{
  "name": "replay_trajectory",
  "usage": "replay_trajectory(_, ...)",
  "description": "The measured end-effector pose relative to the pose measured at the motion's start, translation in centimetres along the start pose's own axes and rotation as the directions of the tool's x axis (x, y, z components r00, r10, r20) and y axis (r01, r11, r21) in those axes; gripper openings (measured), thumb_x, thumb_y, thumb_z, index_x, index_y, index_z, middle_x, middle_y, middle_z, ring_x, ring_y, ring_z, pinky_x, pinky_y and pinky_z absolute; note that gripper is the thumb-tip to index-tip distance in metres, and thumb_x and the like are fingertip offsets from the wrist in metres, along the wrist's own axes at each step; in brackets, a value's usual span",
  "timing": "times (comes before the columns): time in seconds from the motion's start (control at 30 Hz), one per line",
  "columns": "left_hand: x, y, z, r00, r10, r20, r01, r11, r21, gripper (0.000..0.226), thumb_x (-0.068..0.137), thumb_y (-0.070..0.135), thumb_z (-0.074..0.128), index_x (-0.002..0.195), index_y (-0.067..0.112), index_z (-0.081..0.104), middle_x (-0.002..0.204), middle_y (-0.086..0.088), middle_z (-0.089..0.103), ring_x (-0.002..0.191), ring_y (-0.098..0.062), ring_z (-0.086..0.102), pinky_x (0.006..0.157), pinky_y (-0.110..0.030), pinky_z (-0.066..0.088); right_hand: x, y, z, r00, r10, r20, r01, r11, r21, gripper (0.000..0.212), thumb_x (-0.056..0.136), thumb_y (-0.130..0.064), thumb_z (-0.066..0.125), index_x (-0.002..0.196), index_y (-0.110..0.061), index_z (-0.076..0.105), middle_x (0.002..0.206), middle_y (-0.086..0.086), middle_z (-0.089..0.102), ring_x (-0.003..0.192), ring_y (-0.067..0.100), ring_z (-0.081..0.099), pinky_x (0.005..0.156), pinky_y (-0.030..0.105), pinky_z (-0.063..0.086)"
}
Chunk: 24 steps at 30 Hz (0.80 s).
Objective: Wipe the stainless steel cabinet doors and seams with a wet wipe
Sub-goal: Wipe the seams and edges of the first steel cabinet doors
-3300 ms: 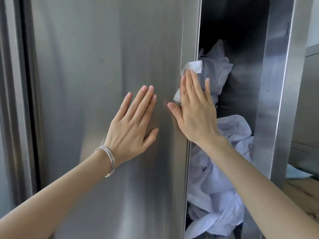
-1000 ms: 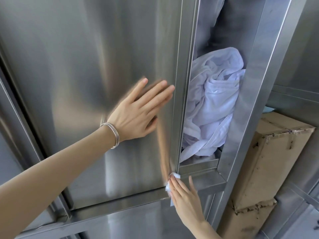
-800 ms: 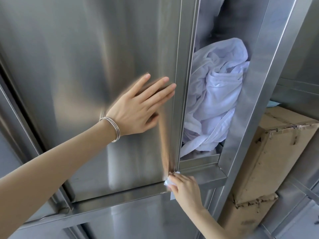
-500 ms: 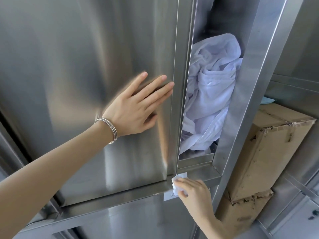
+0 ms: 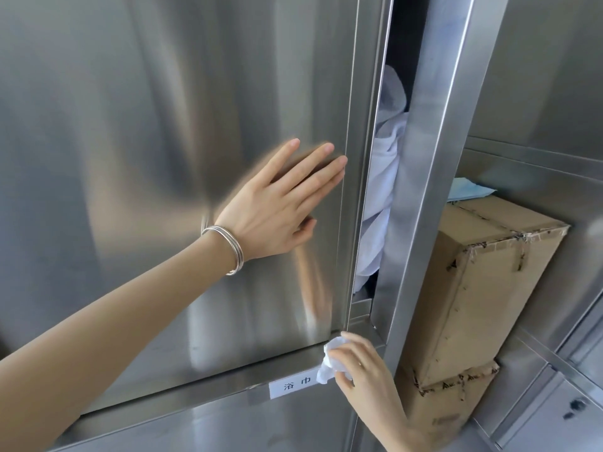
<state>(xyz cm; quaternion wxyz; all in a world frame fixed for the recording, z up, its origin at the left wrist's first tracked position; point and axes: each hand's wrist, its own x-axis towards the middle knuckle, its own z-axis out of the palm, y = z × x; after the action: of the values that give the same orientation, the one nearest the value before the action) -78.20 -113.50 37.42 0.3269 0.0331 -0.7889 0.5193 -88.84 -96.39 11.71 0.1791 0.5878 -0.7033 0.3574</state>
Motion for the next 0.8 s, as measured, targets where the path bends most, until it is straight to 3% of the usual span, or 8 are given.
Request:
replay_trajectory(0.1, 1.6, 1.0, 0.3, 1.0, 0.0, -0.002, 0.0, 1.0, 0.007, 0.065, 0.091, 0.035, 0.034, 0.15, 0.007, 0.025, 0.158, -0.006, 0.024, 0.146, -0.026, 0.021, 0.119, -0.049, 0.013, -0.1, 0.8, 0.1, 0.998, 0.034, 0.059, -0.036, 0.999, 0.031, 0.059, 0.052, 0.011, 0.072, 0.093, -0.026, 0.05, 0.102, -0.013, 0.053, 0.08, 0.007, 0.059, 0.05, 0.018, 0.046)
replay_trajectory(0.2, 2.8, 1.8, 0.6, 1.0, 0.004, -0.004, -0.004, 1.0, 0.002, 0.065, 0.092, 0.035, 0.033, 0.15, 0.006, 0.024, 0.158, -0.006, 0.023, 0.146, -0.026, 0.02, 0.119, -0.049, 0.011, -0.1, 1.3, 0.3, 0.99, 0.092, 0.103, -0.092, 0.996, -0.002, 0.059, 0.049, 0.008, 0.073, 0.092, -0.027, 0.052, 0.096, -0.015, 0.045, 0.058, 0.01, 0.051, 0.042, 0.017, 0.036)
replay_trajectory(0.27, 3.4, 2.3, 0.8, 1.0, 0.006, -0.008, -0.006, 1.0, 0.009, 0.065, 0.092, 0.035, 0.033, 0.15, 0.006, 0.025, 0.158, -0.006, 0.024, 0.146, -0.026, 0.021, 0.119, -0.049, 0.011, -0.1, 1.7, 0.6, 0.994, 0.09, 0.056, -0.089, 0.996, -0.033, 0.052, 0.048, 0.007, 0.077, 0.087, -0.024, 0.06, 0.094, -0.015, 0.049, 0.062, 0.01, 0.051, 0.051, 0.016, 0.037)
replay_trajectory(0.37, 4.3, 2.8, 1.0, 1.0, 0.008, -0.008, -0.008, 1.0, 0.013, 0.065, 0.092, 0.035, 0.033, 0.15, 0.006, 0.024, 0.158, -0.006, 0.024, 0.146, -0.026, 0.02, 0.119, -0.049, 0.01, -0.5, 2.4, 1.1, 0.997, 0.042, -0.06, -0.045, 0.998, -0.051, 0.028, 0.072, -0.003, 0.067, 0.094, -0.019, 0.071, 0.101, -0.012, 0.057, 0.082, 0.011, 0.058, 0.068, 0.022, 0.05)
replay_trajectory(0.43, 4.6, 3.0, 1.0, 1.0, 0.005, -0.006, -0.005, 1.0, 0.008, 0.066, 0.091, 0.035, 0.034, 0.15, 0.006, 0.024, 0.158, -0.006, 0.024, 0.146, -0.026, 0.021, 0.119, -0.049, 0.01, -1.0, 3.1, 1.6, 0.995, -0.035, -0.089, 0.033, 0.999, -0.032, 0.027, 0.083, -0.01, 0.055, 0.105, -0.015, 0.071, 0.105, -0.004, 0.063, 0.095, 0.016, 0.062, 0.073, 0.026, 0.052)
replay_trajectory(0.53, 4.7, 3.0, 1.0, 1.0, -0.003, -0.008, 0.003, 1.0, -0.012, 0.066, 0.09, 0.035, 0.036, 0.149, 0.006, 0.027, 0.157, -0.006, 0.026, 0.145, -0.025, 0.023, 0.119, -0.048, 0.011, -1.3, 3.8, 2.0, 0.994, -0.09, -0.062, 0.092, 0.995, 0.031, 0.033, 0.086, -0.029, 0.063, 0.114, -0.012, 0.068, 0.116, 0.0, 0.063, 0.111, 0.017, 0.058, 0.077, 0.026, 0.055)
replay_trajectory(0.67, 4.7, 3.1, 0.9, 1.0, -0.007, 0.007, 0.007, 1.0, -0.015, 0.066, 0.09, 0.034, 0.038, 0.149, 0.007, 0.028, 0.156, -0.007, 0.028, 0.145, -0.025, 0.025, 0.119, -0.048, 0.014, -1.2, 4.1, 2.6, 0.992, -0.098, -0.085, 0.102, 0.994, 0.043, 0.036, 0.087, -0.042, 0.062, 0.109, -0.014, 0.071, 0.115, -0.004, 0.064, 0.111, 0.014, 0.059, 0.078, 0.021, 0.054)
replay_trajectory(0.8, 4.7, 3.1, 0.8, 1.0, -0.009, 0.016, 0.009, 1.0, 0.0, 0.066, 0.089, 0.034, 0.038, 0.149, 0.007, 0.028, 0.156, -0.006, 0.029, 0.144, -0.025, 0.026, 0.118, -0.049, 0.015, -0.9, 4.6, 3.1, 0.982, -0.144, -0.124, 0.149, 0.988, 0.027, 0.029, 0.093, -0.032, 0.052, 0.106, -0.016, 0.072, 0.112, -0.005, 0.067, 0.108, 0.009, 0.059, 0.078, 0.021, 0.055)
